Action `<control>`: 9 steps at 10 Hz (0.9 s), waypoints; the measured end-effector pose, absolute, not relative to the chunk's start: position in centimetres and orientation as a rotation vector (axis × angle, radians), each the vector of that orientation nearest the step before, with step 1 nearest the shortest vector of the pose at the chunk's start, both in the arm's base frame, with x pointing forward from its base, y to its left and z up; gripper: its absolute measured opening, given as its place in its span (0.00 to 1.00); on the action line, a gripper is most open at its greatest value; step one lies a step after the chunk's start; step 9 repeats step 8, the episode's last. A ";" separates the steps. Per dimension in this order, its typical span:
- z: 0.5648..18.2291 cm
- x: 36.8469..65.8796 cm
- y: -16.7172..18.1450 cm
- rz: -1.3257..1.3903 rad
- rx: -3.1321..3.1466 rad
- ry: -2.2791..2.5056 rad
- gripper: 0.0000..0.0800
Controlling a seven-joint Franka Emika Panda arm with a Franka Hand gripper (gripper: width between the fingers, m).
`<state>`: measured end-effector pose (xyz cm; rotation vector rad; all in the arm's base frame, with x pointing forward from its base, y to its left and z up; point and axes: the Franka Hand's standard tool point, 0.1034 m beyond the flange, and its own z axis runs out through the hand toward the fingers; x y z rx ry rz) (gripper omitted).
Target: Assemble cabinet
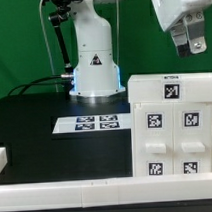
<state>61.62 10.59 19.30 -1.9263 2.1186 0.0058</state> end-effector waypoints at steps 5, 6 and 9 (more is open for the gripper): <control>19.1 61.6 10.6 0.006 -1.933 2.116 1.00; 19.1 61.6 10.6 0.006 -1.934 2.116 1.00; 19.0 61.6 10.6 0.006 -1.937 2.113 1.00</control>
Offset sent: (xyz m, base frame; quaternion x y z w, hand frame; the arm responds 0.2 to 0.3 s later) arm 0.0000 0.0000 0.0000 0.0000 0.0000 0.0000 1.0000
